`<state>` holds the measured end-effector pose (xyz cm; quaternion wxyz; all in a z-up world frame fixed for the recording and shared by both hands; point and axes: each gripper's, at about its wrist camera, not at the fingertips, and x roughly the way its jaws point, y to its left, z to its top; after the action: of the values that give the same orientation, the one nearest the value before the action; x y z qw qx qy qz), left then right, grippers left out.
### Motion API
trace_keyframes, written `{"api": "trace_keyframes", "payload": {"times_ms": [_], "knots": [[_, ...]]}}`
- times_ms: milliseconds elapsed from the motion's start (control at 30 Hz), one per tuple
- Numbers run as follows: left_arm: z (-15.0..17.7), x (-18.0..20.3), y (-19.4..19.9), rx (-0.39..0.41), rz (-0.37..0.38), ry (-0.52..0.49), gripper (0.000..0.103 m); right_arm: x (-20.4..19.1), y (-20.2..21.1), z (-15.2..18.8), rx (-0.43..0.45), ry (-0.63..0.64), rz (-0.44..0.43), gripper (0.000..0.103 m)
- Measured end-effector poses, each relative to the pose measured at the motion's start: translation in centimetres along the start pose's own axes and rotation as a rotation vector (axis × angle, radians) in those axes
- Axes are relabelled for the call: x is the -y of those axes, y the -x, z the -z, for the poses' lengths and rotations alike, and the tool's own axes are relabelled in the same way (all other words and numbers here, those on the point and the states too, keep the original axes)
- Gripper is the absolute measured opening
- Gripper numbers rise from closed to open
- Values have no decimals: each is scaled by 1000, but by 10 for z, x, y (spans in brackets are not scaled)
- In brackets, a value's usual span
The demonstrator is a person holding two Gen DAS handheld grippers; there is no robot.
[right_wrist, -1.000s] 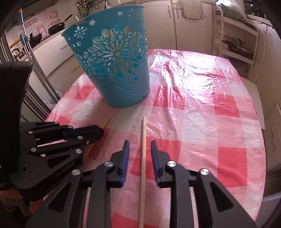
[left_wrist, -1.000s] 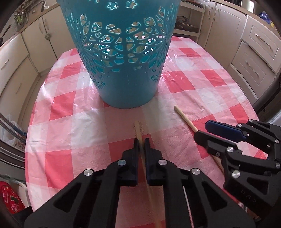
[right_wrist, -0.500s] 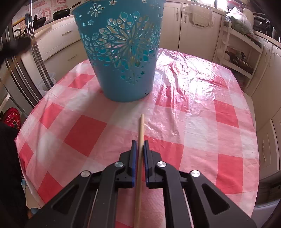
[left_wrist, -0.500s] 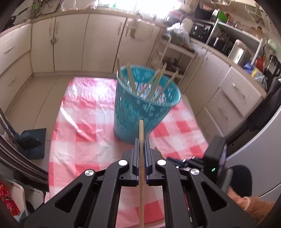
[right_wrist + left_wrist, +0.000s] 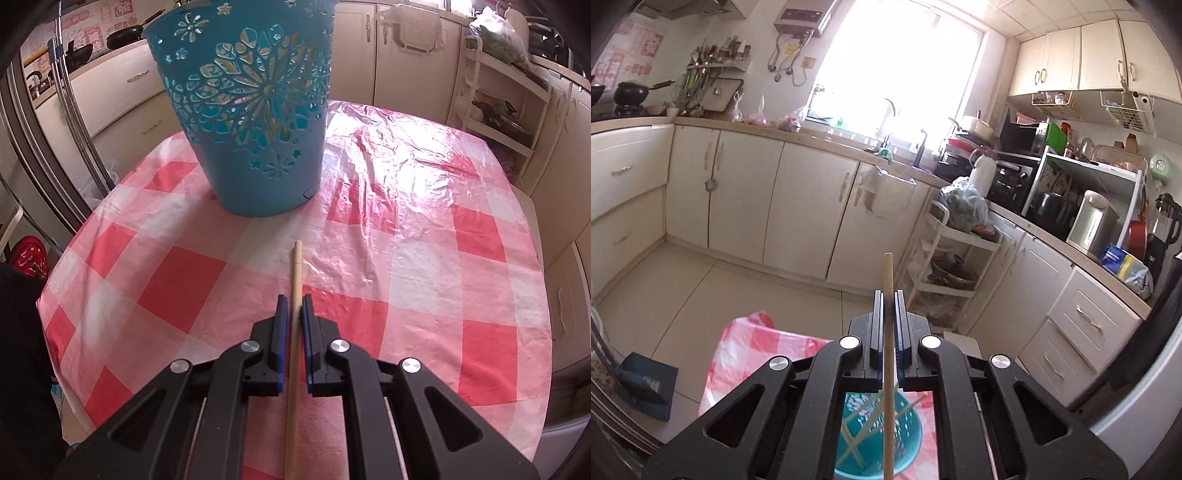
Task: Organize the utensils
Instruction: 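Lift the chopstick with the left gripper and drop it into the teal basket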
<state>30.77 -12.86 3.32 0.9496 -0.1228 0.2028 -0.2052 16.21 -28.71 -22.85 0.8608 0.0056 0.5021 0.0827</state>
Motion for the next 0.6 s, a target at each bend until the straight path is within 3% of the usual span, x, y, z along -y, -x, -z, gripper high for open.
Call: {"api": "trace_keyframes", "payload": {"times_ms": [167,400,600], "knots": [[-3,2,-37,21,-49,4,5,0,-1,-1,-4,-7,-11,9],[25,-11,-64,-3,-112,7,5,1,-1,-2,-5,-11,-18,9],[44,-15,-76,-83,-146,-48,5,0,-2,-2,-5,-8,-16,9]]}}
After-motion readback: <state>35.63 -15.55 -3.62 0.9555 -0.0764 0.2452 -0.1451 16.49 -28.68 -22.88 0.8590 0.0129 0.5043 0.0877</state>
